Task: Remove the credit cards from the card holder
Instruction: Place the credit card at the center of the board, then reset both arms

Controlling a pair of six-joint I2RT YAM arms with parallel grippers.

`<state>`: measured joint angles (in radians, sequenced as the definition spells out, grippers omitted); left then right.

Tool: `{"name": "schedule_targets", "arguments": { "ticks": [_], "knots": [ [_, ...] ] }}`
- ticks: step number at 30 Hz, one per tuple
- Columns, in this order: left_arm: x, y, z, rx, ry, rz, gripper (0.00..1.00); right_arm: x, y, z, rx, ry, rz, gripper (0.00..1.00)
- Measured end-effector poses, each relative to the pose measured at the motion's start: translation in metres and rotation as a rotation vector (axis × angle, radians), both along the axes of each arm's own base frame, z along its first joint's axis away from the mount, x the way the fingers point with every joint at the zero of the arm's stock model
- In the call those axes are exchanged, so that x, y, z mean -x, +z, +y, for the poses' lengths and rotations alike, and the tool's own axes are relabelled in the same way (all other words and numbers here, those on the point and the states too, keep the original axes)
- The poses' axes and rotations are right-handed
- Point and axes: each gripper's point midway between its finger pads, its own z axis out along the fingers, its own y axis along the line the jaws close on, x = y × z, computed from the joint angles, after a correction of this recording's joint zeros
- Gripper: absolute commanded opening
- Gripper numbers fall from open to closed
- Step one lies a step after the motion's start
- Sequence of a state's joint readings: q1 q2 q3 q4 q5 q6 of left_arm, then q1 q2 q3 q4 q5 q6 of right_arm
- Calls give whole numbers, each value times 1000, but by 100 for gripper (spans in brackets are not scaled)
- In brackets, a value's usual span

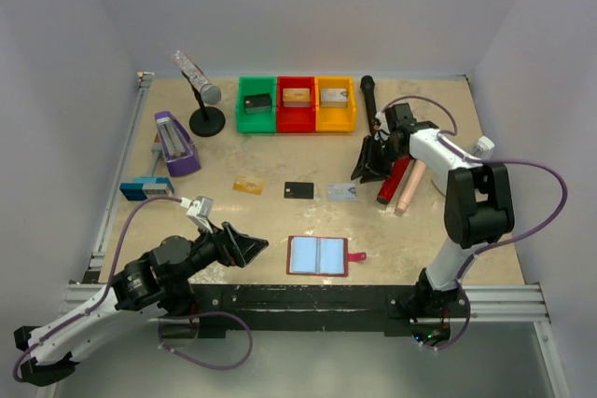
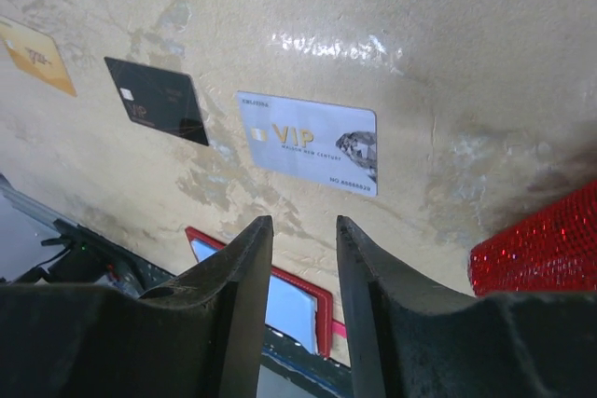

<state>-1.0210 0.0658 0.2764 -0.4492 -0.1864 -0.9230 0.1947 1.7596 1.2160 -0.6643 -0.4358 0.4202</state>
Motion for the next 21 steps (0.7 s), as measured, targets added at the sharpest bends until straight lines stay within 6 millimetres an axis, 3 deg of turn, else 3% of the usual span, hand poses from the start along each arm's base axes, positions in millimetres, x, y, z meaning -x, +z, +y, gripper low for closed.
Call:
{"name": "schedule_targets", "arguments": {
  "ticks": [6, 10, 12, 16, 21],
  "knots": [
    [-2, -1, 1, -1, 13, 3, 100, 8, 37, -3, -9, -34, -119, 41],
    [-7, -13, 8, -48, 72, 52, 100, 30, 66, 6, 29, 3, -250, 42],
    [-10, -24, 14, -101, 113, 97, 100, 52, 79, 24, 48, 74, -336, 43],
    [-14, -35, 27, -197, 193, 175, 100, 116, 91, 55, 53, 243, -495, 43],
    [-16, -38, 43, -256, 285, 239, 100, 178, 88, 54, 57, 339, -652, 44]
  ]
}}
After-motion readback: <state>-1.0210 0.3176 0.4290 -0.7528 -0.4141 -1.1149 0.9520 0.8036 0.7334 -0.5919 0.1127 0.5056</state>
